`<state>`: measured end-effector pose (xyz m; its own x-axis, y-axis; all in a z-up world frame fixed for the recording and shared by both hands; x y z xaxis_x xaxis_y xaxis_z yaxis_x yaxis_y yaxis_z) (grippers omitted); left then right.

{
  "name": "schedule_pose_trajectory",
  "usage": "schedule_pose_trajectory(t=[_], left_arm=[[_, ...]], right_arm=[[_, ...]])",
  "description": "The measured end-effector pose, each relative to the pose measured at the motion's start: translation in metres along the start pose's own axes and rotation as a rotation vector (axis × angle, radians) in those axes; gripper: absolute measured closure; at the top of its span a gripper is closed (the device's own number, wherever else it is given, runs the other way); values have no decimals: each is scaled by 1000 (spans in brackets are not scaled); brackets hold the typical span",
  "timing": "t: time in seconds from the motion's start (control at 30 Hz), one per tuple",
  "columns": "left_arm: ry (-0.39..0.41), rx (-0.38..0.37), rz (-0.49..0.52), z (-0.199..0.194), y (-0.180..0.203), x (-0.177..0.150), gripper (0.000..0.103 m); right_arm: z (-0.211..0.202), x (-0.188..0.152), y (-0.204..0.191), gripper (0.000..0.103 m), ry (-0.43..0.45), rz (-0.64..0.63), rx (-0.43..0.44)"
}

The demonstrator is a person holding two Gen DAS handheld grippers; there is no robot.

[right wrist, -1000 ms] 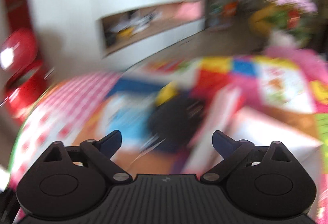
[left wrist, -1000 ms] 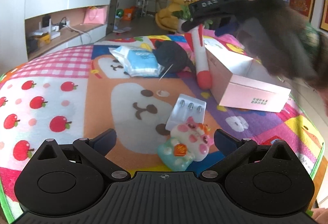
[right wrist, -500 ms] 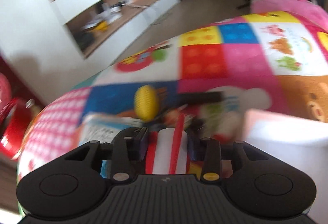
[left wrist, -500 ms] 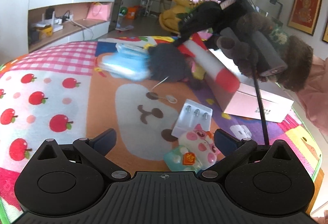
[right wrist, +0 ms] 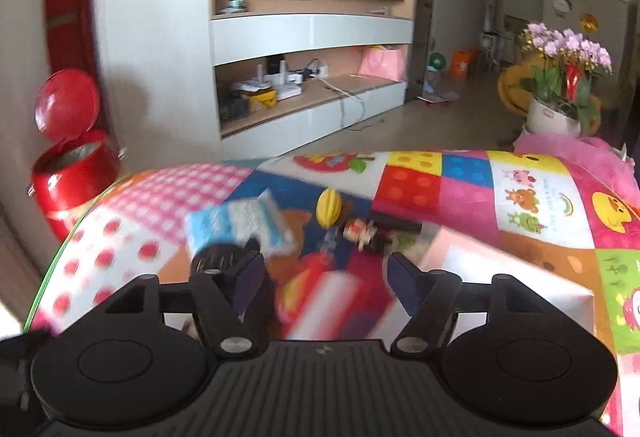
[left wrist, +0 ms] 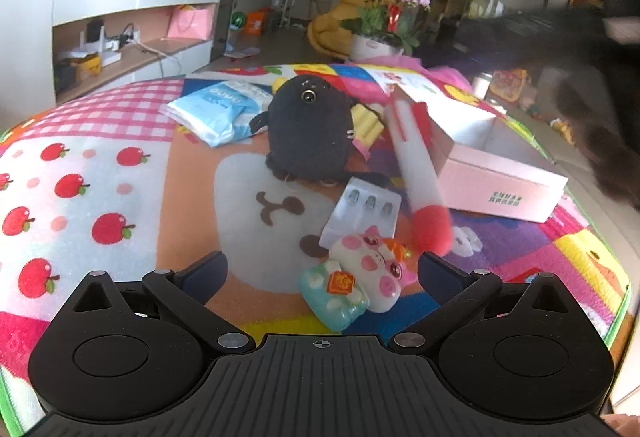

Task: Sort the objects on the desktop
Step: 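Grasp the white-and-red foam rocket with the right gripper while the left gripper holds the pig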

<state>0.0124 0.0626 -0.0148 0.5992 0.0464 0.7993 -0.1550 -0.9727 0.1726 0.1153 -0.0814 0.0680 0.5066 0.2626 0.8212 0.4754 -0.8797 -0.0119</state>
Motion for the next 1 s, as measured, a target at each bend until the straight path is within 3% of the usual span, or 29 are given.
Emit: schedule_pose_trajectory(t=[0.2, 0.27, 0.5, 0.57, 0.63, 0.8, 1.0], left_arm=[[8, 32, 32, -7, 9, -1, 0], [-2, 47, 38, -6, 9, -3, 0], [-25, 86, 70, -8, 21, -6, 0], [-28, 93, 76, -12, 23, -9, 0], [-31, 99, 90, -15, 24, -11, 0], [-23, 98, 119, -19, 29, -15, 0], [-24, 78, 110, -14, 40, -10, 0]], right_arm=[[-18, -62, -3, 30, -56, 50, 42], [-17, -84, -5, 46, -89, 87, 59], [19, -99, -6, 50, -93, 245, 48], [32, -98, -7, 68, -108, 260, 67], [39, -99, -10, 68, -119, 264, 71], [2, -108, -27, 69, -97, 197, 147], [-63, -152, -27, 72, -150, 131, 120]])
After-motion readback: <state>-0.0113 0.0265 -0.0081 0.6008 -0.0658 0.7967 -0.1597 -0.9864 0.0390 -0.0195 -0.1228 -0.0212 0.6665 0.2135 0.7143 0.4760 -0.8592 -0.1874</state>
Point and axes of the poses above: each gripper's, at about its wrist camera, not at the fingertips, and z roughly the way its jaws point, y to its right, x to its top, the point moved 5 cm from there along z, roughly the way its jaws point, and after that the axes turned 3 degrees about x, right-handed, at the moved point
